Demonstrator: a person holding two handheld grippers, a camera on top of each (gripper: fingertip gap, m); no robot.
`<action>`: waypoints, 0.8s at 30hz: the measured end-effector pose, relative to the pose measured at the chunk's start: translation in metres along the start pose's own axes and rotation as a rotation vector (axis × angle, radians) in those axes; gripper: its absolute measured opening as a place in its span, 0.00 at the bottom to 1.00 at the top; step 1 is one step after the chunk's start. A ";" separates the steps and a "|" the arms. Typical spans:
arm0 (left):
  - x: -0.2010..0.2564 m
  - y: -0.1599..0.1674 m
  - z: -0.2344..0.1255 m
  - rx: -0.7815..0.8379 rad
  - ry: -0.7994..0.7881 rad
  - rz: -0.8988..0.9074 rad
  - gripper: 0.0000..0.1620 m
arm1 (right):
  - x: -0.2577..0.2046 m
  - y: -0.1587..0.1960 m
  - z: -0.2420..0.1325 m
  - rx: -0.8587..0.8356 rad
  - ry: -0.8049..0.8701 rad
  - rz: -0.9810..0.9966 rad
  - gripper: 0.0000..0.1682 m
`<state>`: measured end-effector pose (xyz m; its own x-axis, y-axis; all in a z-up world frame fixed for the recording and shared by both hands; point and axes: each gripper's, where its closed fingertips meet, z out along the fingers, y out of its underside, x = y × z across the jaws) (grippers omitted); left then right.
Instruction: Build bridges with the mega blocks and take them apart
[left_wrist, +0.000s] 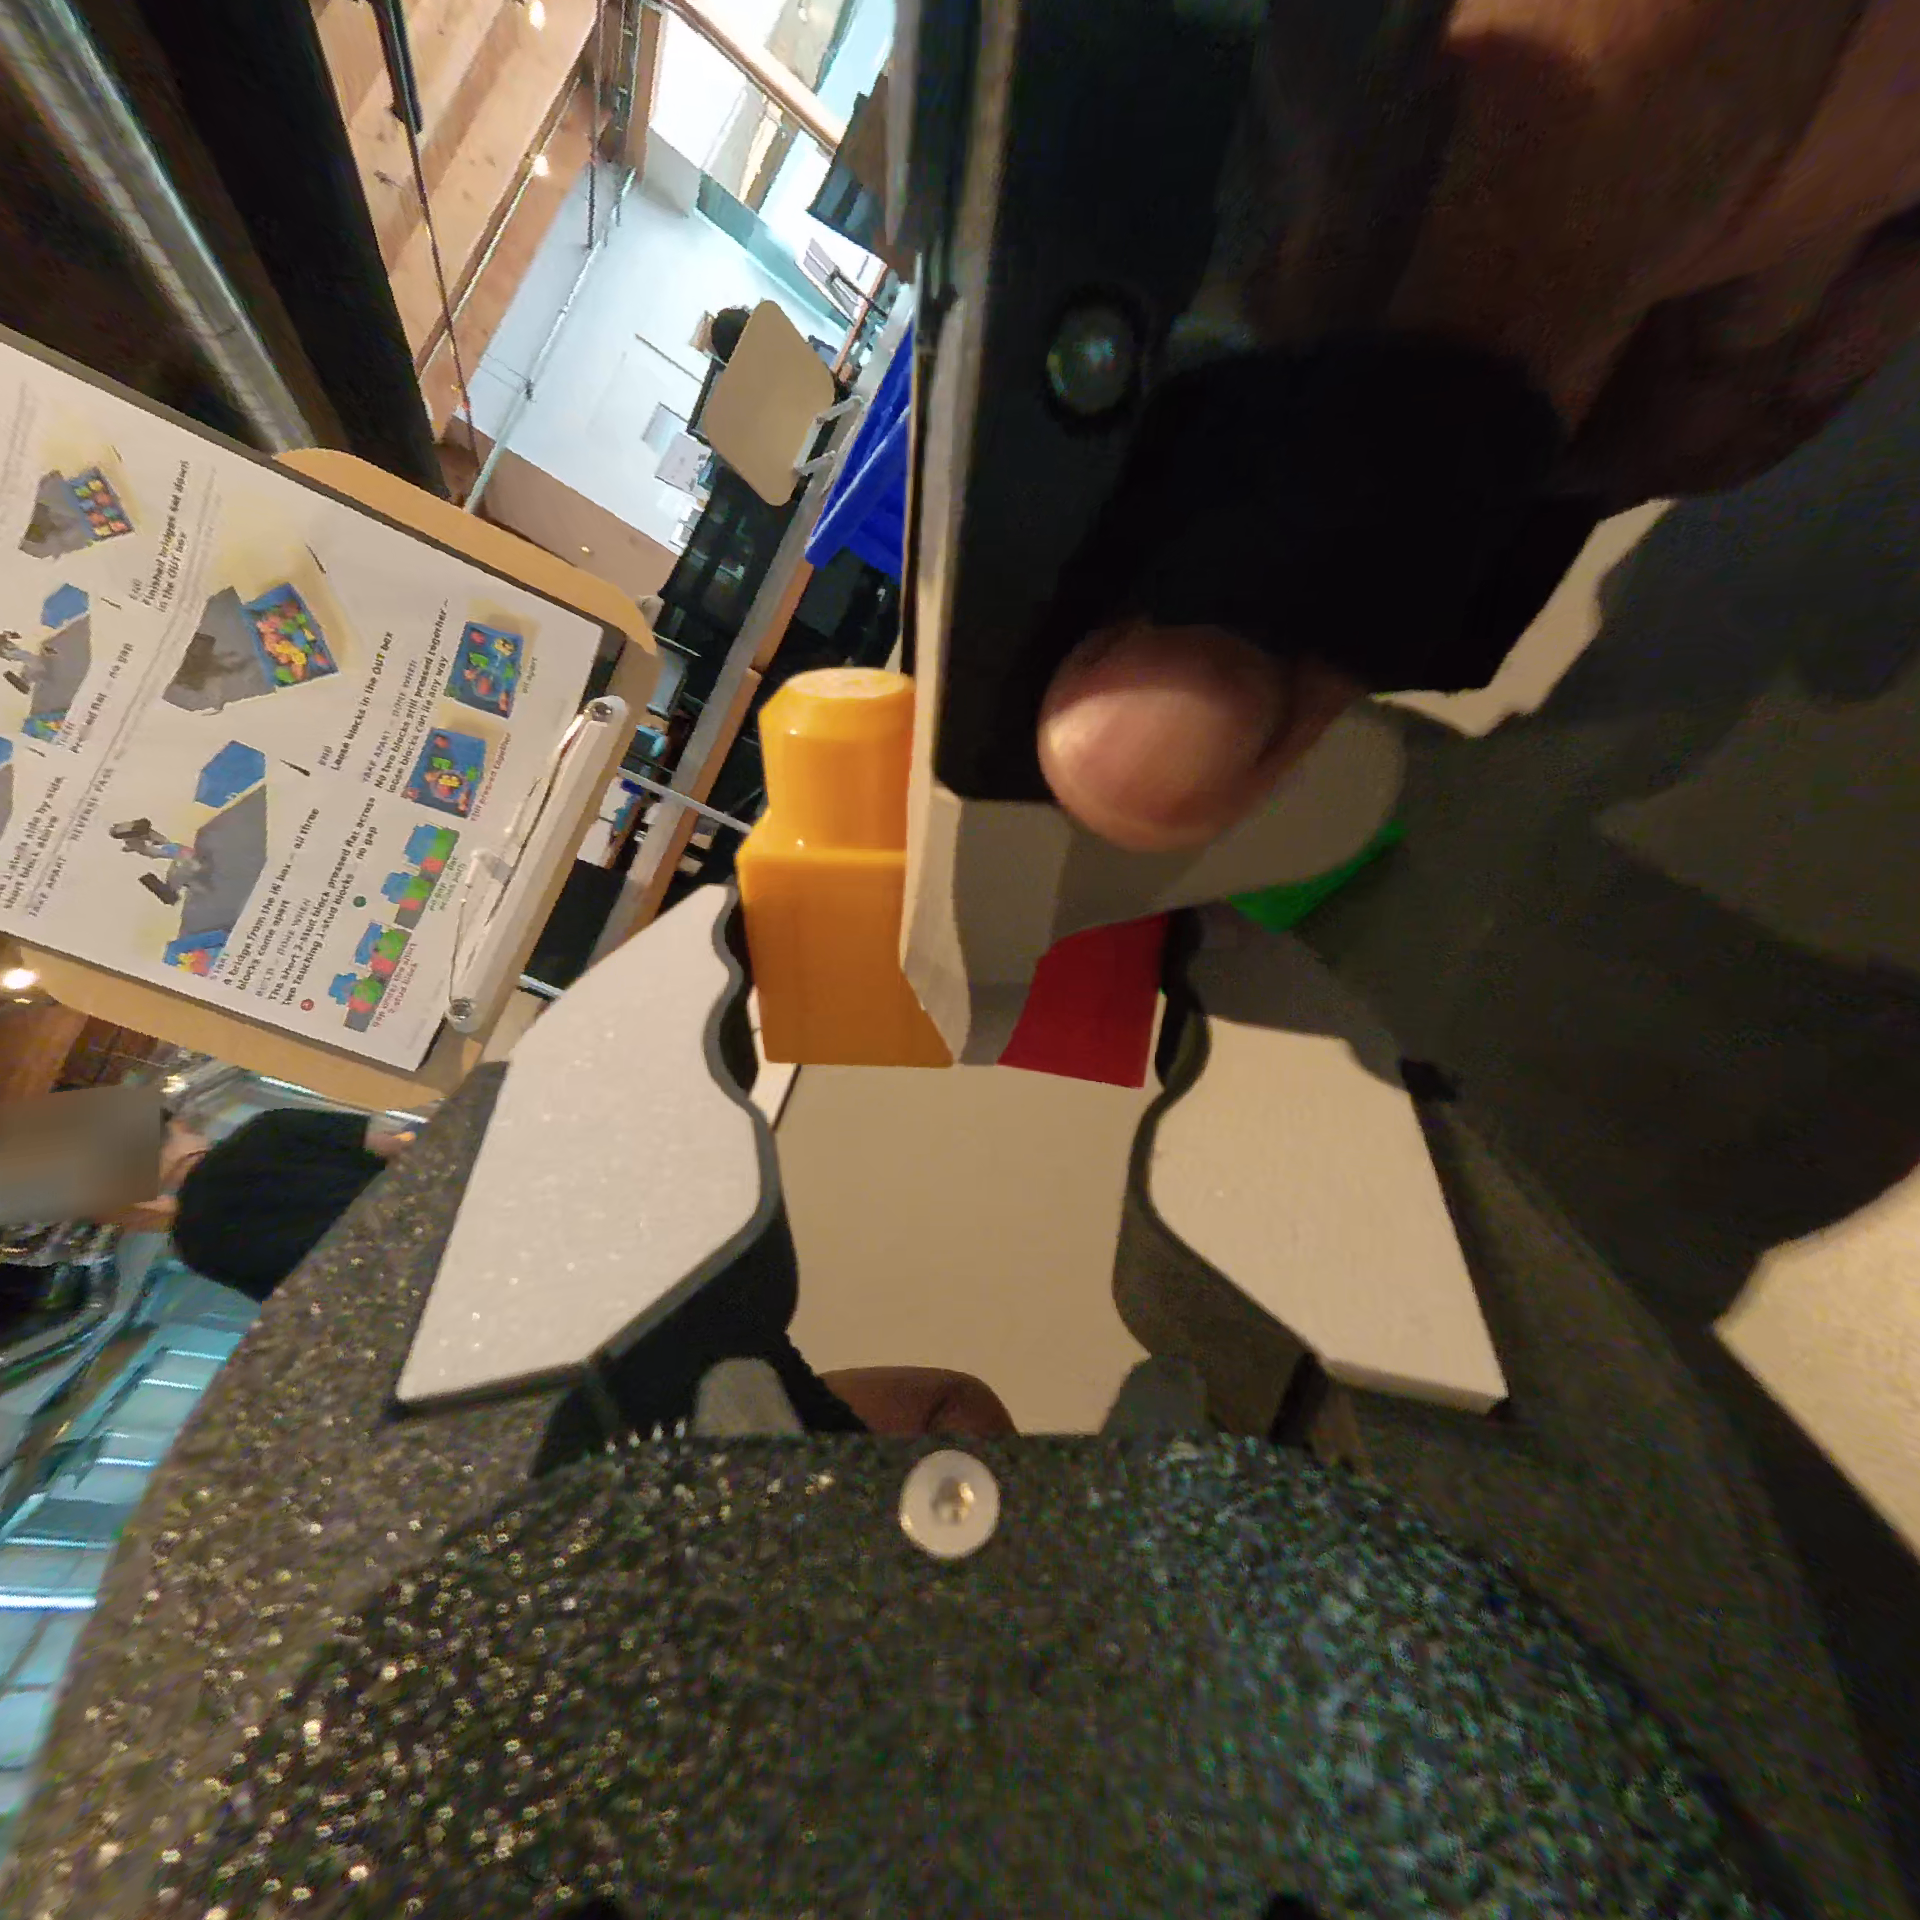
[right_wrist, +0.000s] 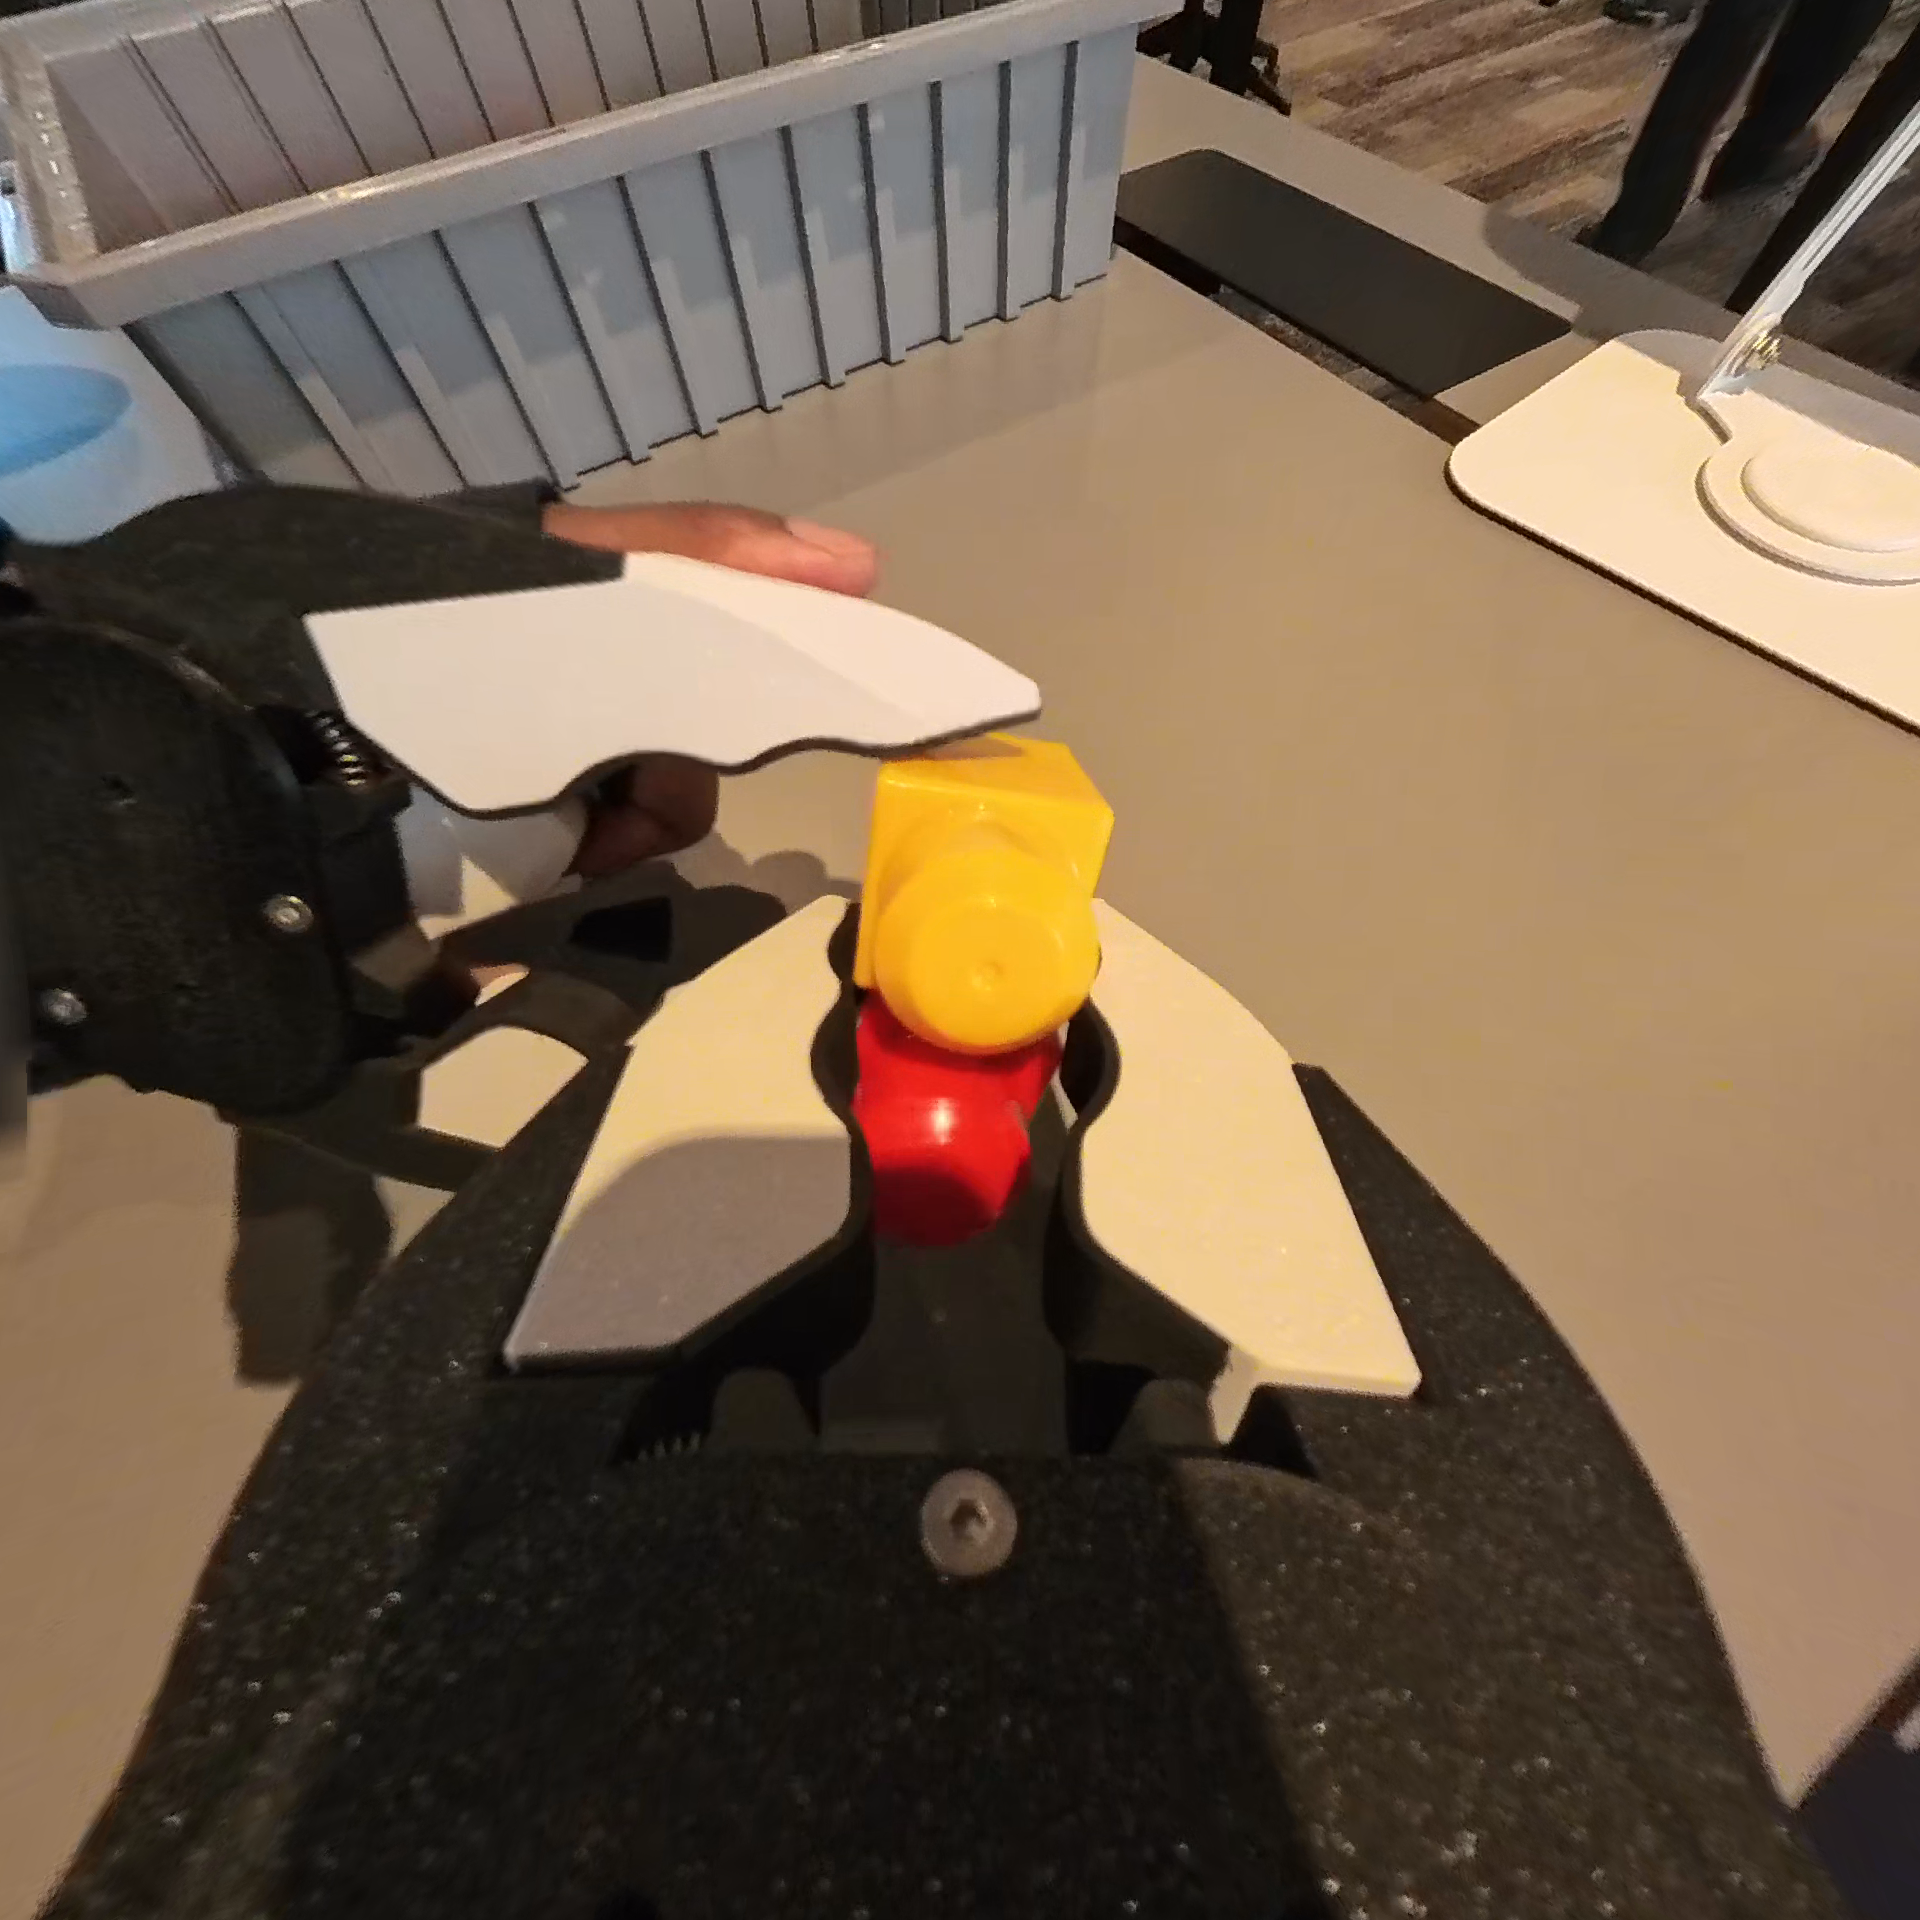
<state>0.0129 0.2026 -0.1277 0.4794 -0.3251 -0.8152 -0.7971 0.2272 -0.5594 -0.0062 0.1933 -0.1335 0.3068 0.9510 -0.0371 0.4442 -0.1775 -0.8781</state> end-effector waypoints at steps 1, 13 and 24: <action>0.000 0.001 0.000 -0.009 -0.011 0.029 0.46 | 0.000 0.000 0.000 0.000 -0.008 0.009 0.22; 0.001 0.002 -0.001 -0.059 -0.054 0.172 0.46 | -0.005 0.006 0.000 -0.021 -0.097 0.085 0.22; -0.005 -0.003 -0.003 -0.049 -0.094 0.216 0.46 | -0.016 -0.002 -0.007 -0.003 -0.183 0.106 0.33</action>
<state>0.0117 0.2009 -0.1215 0.3266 -0.1862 -0.9266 -0.9004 0.2368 -0.3649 -0.0063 0.1770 -0.1282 0.1935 0.9572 -0.2151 0.4201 -0.2790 -0.8635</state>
